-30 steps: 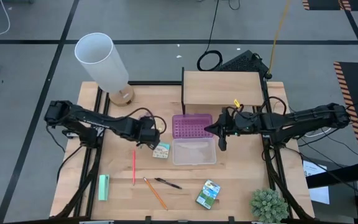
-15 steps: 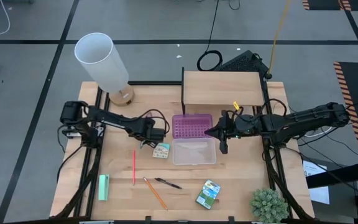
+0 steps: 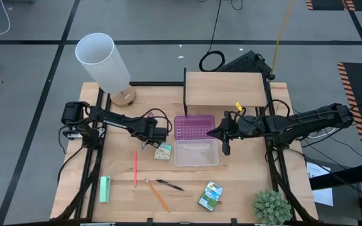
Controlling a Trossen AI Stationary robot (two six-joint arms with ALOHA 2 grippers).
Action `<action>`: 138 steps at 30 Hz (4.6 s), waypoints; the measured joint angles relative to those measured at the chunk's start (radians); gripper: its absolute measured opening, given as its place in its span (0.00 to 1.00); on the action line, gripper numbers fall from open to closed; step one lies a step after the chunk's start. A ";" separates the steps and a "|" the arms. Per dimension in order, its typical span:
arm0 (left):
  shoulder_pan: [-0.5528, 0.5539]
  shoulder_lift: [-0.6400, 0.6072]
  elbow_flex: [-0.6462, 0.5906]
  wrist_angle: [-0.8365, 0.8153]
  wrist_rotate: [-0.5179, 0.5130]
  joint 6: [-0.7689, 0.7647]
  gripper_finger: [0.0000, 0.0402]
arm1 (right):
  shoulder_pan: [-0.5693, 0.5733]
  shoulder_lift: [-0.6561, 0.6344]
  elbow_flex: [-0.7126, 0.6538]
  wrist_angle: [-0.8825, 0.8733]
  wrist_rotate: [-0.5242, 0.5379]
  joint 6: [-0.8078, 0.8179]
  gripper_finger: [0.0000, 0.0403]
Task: Pack school essentials
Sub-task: Put the purple scissors into the purple supply box
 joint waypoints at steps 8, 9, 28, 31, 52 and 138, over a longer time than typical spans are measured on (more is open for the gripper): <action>0.019 0.000 -0.046 0.056 0.061 -0.024 0.54 | 0.025 0.000 0.000 -0.001 0.000 -0.003 0.00; 0.023 0.000 -0.060 0.081 0.075 -0.024 0.54 | 0.028 0.000 0.000 -0.001 0.000 -0.008 0.00; 0.028 -0.003 -0.099 0.147 0.087 -0.004 0.34 | 0.034 0.000 0.000 -0.001 0.000 -0.018 0.00; 0.026 -0.003 -0.099 0.152 0.090 0.022 0.28 | 0.034 0.000 0.000 -0.001 0.000 -0.018 0.00; 0.007 -0.029 -0.103 0.160 0.081 0.137 0.18 | 0.034 0.000 0.000 -0.001 0.000 -0.018 0.00; 0.196 0.015 -0.093 0.626 0.164 0.490 0.24 | 0.031 0.000 -0.024 0.011 0.010 -0.022 0.00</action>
